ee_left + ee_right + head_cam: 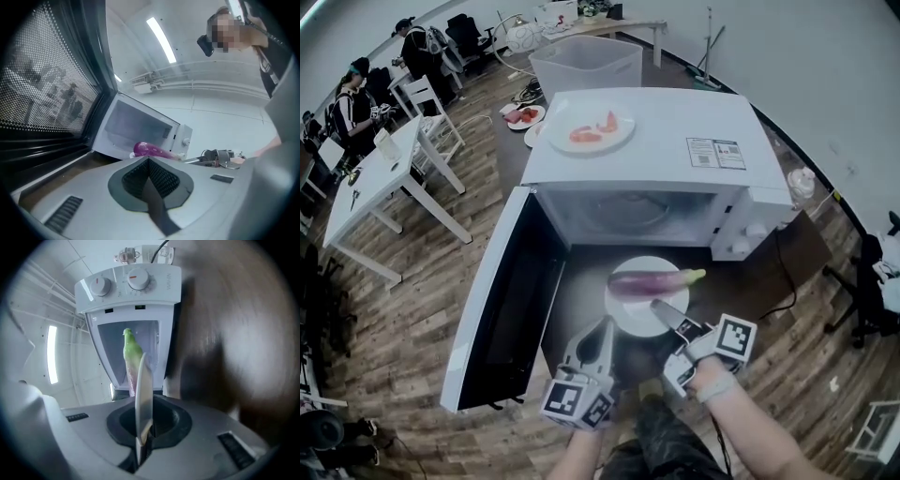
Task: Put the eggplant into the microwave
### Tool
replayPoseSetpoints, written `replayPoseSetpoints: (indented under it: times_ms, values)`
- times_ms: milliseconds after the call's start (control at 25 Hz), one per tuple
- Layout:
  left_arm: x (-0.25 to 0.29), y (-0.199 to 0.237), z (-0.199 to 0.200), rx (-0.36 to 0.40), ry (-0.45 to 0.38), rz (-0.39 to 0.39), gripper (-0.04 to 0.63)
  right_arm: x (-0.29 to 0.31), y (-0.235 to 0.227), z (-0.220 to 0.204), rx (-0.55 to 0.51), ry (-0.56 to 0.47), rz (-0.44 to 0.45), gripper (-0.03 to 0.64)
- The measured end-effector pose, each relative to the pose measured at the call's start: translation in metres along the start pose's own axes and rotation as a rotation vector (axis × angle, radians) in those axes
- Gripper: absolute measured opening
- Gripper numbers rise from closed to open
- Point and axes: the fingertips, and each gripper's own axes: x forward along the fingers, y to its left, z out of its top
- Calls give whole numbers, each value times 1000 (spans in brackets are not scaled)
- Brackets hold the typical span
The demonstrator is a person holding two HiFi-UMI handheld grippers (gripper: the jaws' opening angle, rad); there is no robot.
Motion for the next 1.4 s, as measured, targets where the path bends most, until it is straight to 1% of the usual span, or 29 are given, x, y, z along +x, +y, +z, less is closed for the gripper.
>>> replayPoseSetpoints:
  times_ms: [200,560,760,1040,1400]
  values:
    - [24,5,3,-1,3,-9,2,22,2,22,-3,-18,10,6]
    - [50,-3,-3,4,52,-78,5,51,3,56,-12,-51,-7,6]
    - [62,-10,-11,0,80,-109,5,64,2,63,-11,-50,-14,6]
    - [79,-12,-22,-15,105,-129,5,77,-3,69,-5,-55,-18,6]
    - [96,-11,-28,-30,125,-119,5,87,-2,75,20,-48,-12,8]
